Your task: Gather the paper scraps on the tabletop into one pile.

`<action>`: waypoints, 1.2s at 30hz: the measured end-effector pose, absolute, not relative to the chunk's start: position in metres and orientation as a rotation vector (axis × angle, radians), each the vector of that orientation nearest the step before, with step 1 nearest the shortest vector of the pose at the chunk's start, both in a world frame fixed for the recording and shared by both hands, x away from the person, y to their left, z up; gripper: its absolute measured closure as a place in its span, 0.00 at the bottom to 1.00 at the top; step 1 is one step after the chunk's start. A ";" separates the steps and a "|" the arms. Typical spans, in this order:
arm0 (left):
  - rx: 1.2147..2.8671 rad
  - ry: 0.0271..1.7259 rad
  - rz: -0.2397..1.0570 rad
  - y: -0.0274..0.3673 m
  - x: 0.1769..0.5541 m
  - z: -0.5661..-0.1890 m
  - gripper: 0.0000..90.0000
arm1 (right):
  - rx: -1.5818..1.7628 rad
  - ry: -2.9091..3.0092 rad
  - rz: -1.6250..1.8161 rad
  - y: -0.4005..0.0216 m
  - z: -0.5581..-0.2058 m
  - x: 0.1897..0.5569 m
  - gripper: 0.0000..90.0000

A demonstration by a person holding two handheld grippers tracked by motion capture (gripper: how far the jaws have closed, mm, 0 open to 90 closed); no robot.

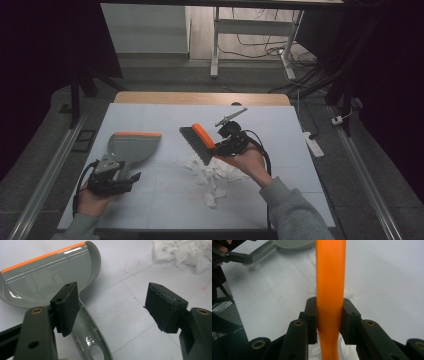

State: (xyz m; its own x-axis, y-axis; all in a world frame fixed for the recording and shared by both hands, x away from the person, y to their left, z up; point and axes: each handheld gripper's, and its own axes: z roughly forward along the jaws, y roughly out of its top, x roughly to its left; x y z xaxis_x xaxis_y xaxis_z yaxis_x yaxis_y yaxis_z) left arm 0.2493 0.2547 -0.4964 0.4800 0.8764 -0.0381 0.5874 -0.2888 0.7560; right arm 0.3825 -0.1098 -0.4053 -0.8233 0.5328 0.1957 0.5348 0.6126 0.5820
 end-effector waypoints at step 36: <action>2.003 1.208 0.508 0.254 0.249 -0.496 0.32 | -0.395 -2.986 -0.434 -0.096 -0.454 0.314 0.78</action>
State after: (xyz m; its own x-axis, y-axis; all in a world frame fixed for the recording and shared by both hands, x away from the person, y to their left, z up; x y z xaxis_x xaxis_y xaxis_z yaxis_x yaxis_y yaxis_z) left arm 0.2490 0.2539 -0.4962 0.4804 0.8763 -0.0354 0.5873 -0.2915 0.7551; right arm 0.3136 -0.0963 -0.4544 -0.9615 0.2402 0.1336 0.2683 0.9258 0.2663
